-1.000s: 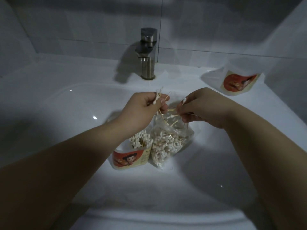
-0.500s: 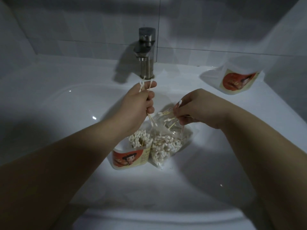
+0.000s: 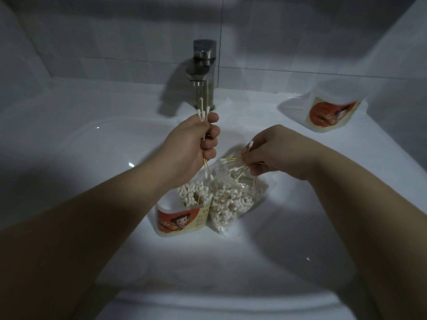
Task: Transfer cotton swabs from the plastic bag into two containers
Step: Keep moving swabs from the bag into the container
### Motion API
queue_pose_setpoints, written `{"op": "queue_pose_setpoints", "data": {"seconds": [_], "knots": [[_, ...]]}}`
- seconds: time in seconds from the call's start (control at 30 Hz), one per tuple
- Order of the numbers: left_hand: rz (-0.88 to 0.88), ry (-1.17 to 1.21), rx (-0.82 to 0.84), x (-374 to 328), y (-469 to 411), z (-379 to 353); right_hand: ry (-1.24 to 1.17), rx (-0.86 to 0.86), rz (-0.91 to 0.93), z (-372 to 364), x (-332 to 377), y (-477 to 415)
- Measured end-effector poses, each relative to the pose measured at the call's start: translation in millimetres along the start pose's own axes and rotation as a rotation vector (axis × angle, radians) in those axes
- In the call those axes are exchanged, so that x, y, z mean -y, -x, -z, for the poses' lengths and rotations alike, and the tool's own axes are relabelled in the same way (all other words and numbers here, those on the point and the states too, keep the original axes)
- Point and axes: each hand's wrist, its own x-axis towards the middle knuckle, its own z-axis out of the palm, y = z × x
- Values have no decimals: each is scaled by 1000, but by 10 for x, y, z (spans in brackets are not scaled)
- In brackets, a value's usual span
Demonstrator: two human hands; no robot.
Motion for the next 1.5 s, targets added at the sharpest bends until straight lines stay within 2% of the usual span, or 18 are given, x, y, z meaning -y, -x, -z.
{"op": "queue_pose_setpoints", "data": {"seconds": [0.23,0.4,0.67,0.77,0.83,0.93,1.03,1.1,1.2,1.3,1.37,1.5], "knots": [[84,280,-65,-69,-5,15,20,35,123,-26,24,8],[64,283,-187,-94,-18,57,129,57,128,-53,17,22],[54,379,-234,-114,-22,87,108,67,208,-88,56,24],[45,428,-254,-114,-31,82,156,15,251,-105,61,8],[35,374,-255,-124,-35,69,164,-45,288,-82,68,9],[-13,86,-243,-109,-54,51,47,-140,333,-16,88,14],[-49,-162,-263,-67,-82,37,-186,-205,371,-5,131,11],[-7,-187,-217,-49,-82,32,-363,-229,371,-42,157,4],[74,-205,-51,-13,-48,30,-550,-254,349,-129,186,-1],[-5,-282,56,56,-4,10,-769,-219,290,-204,177,-18],[-91,-342,46,104,23,-35,-863,-146,261,-274,163,-21],[-132,-265,-147,142,0,-67,-937,-79,179,-370,151,-26]]}}
